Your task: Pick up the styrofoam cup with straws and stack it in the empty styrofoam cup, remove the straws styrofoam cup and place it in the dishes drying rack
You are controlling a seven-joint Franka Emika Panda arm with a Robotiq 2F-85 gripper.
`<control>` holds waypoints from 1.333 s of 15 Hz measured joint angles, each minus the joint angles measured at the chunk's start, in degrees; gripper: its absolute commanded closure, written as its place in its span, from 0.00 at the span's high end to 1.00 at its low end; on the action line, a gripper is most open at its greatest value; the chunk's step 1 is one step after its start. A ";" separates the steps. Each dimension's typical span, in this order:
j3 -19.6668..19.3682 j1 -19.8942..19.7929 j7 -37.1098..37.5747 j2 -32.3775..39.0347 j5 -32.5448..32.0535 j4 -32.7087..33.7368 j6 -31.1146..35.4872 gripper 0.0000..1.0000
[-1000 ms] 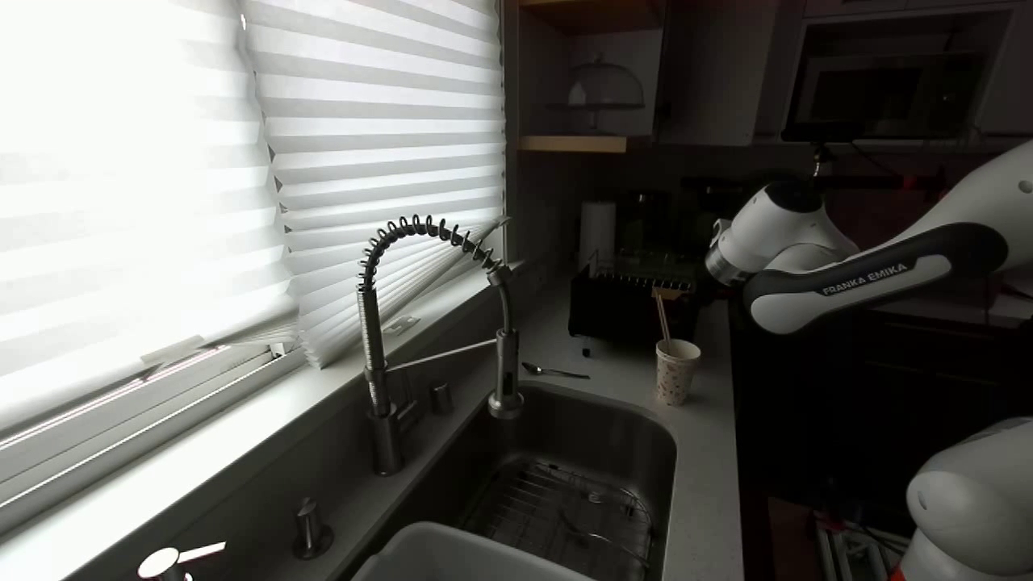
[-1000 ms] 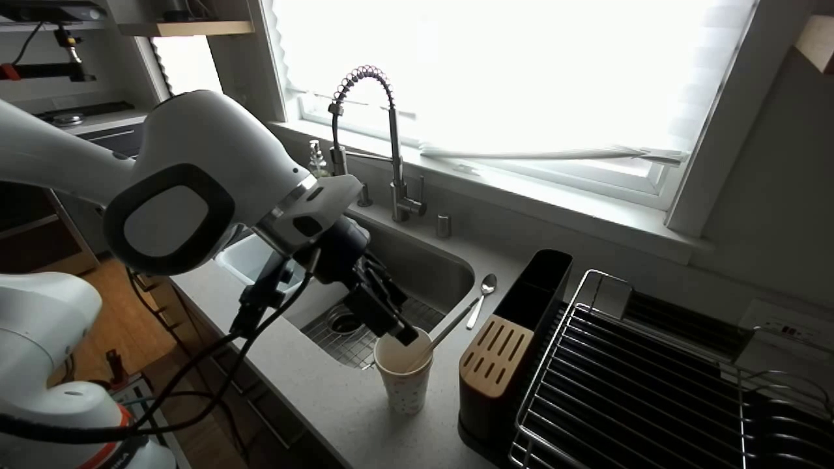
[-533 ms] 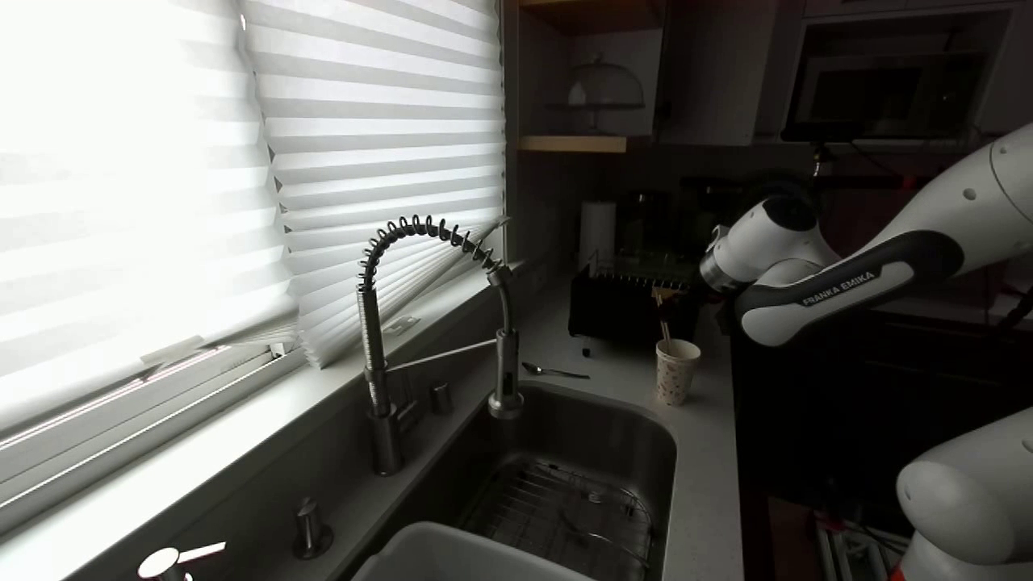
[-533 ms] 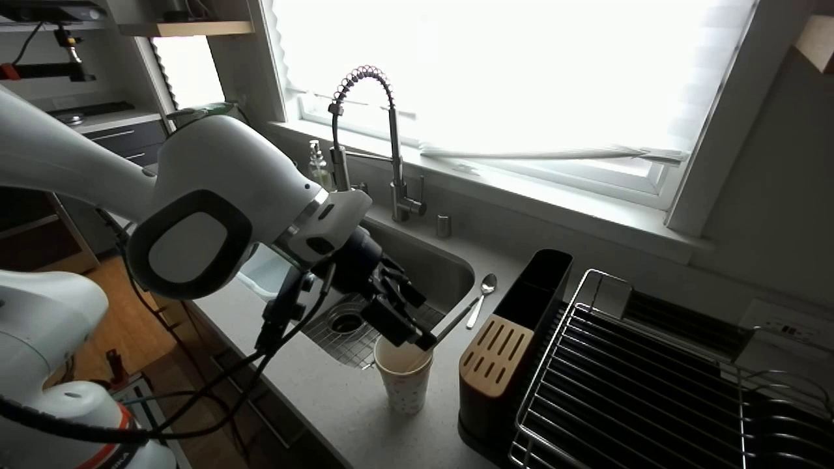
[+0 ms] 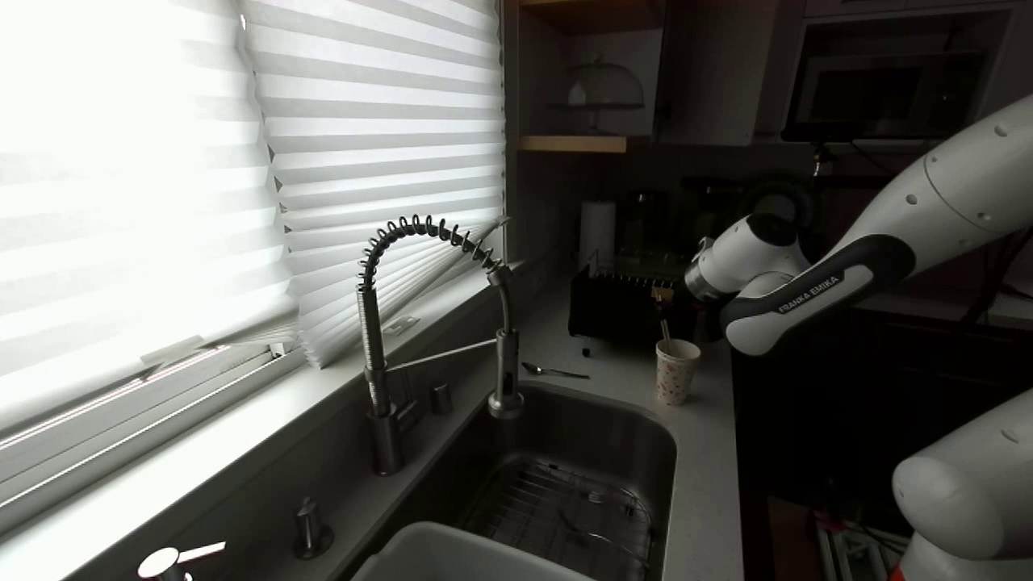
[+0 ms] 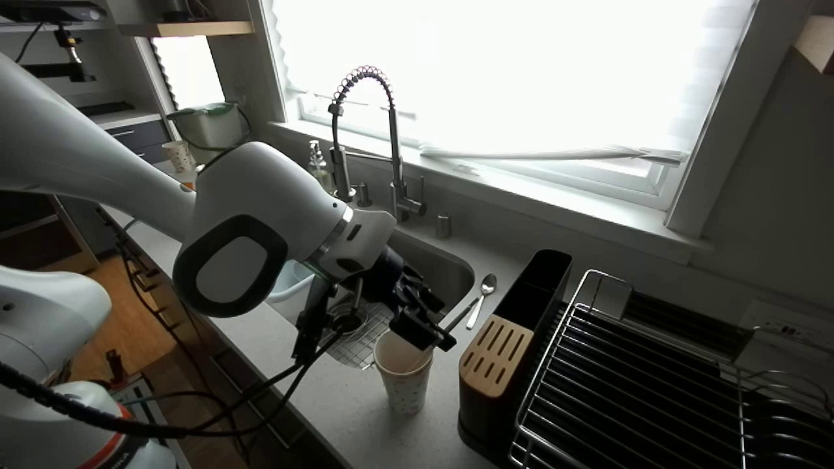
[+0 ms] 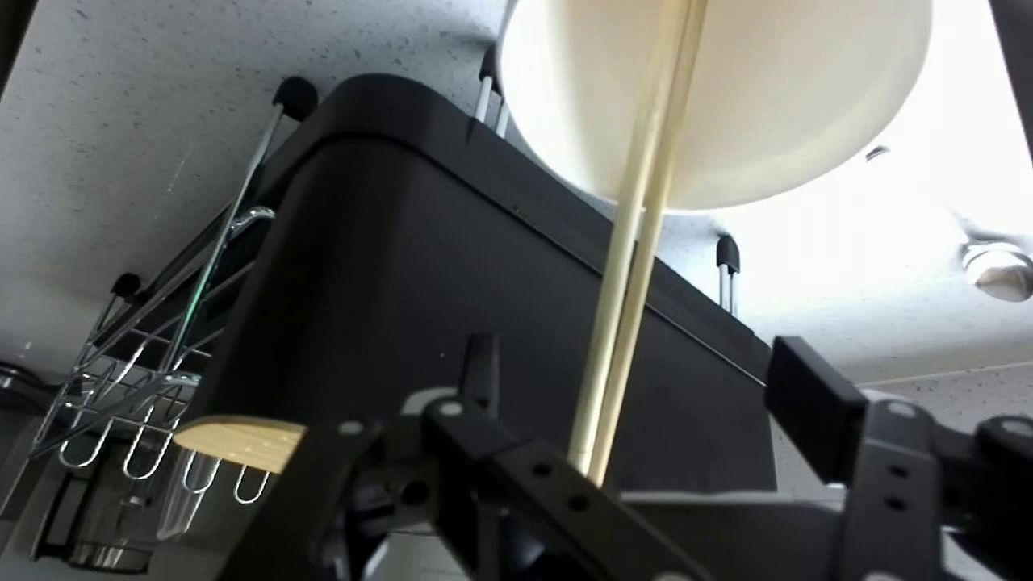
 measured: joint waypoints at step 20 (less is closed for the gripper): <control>2.38 -0.94 0.28 1.73 0.00 2.44 0.74 0.01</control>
